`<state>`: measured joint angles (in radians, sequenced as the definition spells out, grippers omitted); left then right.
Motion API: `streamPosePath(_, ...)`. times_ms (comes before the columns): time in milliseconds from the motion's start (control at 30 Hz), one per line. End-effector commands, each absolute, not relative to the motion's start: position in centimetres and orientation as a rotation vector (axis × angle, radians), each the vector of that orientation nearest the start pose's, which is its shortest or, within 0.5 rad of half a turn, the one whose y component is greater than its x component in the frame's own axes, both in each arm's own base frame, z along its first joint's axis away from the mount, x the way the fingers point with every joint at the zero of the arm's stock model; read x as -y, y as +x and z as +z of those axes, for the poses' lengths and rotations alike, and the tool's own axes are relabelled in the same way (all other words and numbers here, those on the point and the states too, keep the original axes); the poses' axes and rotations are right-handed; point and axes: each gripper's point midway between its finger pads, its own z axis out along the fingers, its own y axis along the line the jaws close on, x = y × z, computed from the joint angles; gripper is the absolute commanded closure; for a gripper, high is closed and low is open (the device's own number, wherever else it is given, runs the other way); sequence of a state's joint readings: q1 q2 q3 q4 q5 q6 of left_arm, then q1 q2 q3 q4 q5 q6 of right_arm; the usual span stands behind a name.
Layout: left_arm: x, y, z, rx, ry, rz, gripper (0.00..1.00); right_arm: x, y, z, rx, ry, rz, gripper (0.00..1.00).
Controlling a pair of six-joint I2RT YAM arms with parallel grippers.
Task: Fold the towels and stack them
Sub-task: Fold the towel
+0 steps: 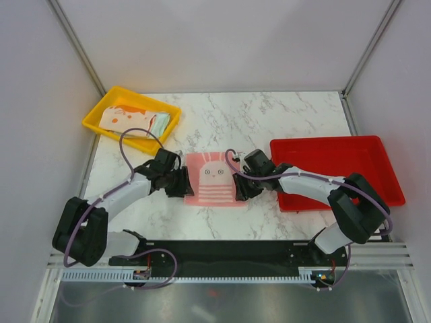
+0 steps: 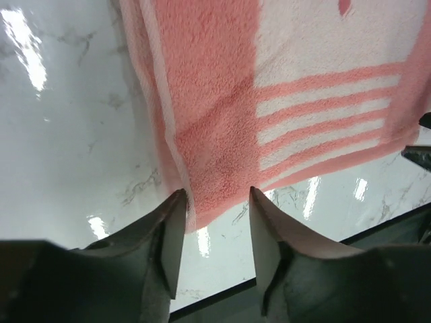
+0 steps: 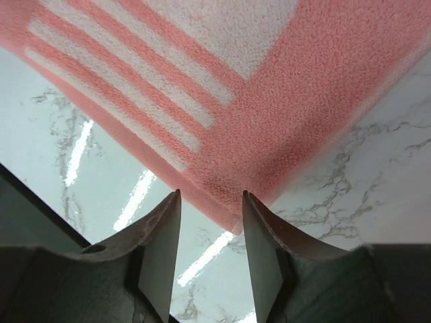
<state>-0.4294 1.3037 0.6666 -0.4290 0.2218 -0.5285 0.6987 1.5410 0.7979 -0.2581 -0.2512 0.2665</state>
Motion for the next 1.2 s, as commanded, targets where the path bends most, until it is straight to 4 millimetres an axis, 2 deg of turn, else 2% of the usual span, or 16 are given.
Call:
streamPosePath(0,15.8,25.8,7.7,-2.639,-0.029,-0.456,0.47,-27.2,23.0,8.0,-2.484,-0.676,0.755,0.50)
streamPosePath(33,15.3,26.4,8.1,-2.645,-0.017,-0.407,0.46,-27.9,24.1,10.0,-2.433,-0.685,0.774,0.48)
streamPosePath(67,15.6,28.4,10.0,-2.594,0.044,-0.389,0.45,-27.8,25.0,10.7,-2.423,-0.673,0.773,0.46)
streamPosePath(100,15.6,29.3,9.4,-2.621,0.070,-0.365,0.44,-27.8,25.7,11.3,-2.409,-0.675,0.773,0.43)
streamPosePath(133,15.8,31.1,10.6,-2.586,0.081,-0.373,0.44,-28.3,27.2,13.0,-2.355,-0.700,0.777,0.41)
streamPosePath(167,15.9,31.8,10.5,-2.586,0.142,-0.376,0.44,-27.5,28.5,12.2,-2.392,-0.689,0.755,0.40)
streamPosePath(200,16.0,32.4,9.6,-2.612,0.176,-0.377,0.44,-27.3,29.4,12.5,-2.390,-0.688,0.754,0.39)
streamPosePath(233,15.9,33.2,9.4,-2.613,0.205,-0.382,0.44,-27.4,31.3,13.9,-2.360,-0.676,0.742,0.39)
streamPosePath(267,16.4,34.4,10.1,-2.580,0.291,-0.396,0.43,-25.9,32.7,12.3,-2.426,-0.658,0.695,0.39)
streamPosePath(333,16.2,36.0,9.5,-2.581,0.352,-0.383,0.43,-25.4,35.4,13.2,-2.405,-0.643,0.658,0.38)
streamPosePath(367,16.0,36.3,9.3,-2.574,0.407,-0.385,0.42,-24.5,36.5,12.0,-2.437,-0.642,0.630,0.37)
streamPosePath(433,15.9,37.3,9.1,-2.556,0.474,-0.461,0.41,-24.3,38.0,11.5,-2.456,-0.673,0.646,0.37)
streamPosePath(567,15.7,38.0,8.2,-2.531,0.608,-0.536,0.39,-23.6,39.5,9.8,-2.482,-0.751,0.637,0.39)
streamPosePath(767,14.6,39.6,5.2,-2.586,0.636,-0.437,0.38,-22.5,41.0,6.9,-2.543,-0.764,0.671,0.41)
streamPosePath(1033,15.5,42.2,5.2,-2.541,0.686,-0.460,0.38,-23.6,41.5,5.9,-2.530,-0.804,0.793,0.43)
streamPosePath(1167,16.0,42.3,4.8,-2.548,0.698,-0.503,0.39,-23.6,41.3,4.9,-2.545,-0.822,0.806,0.46)
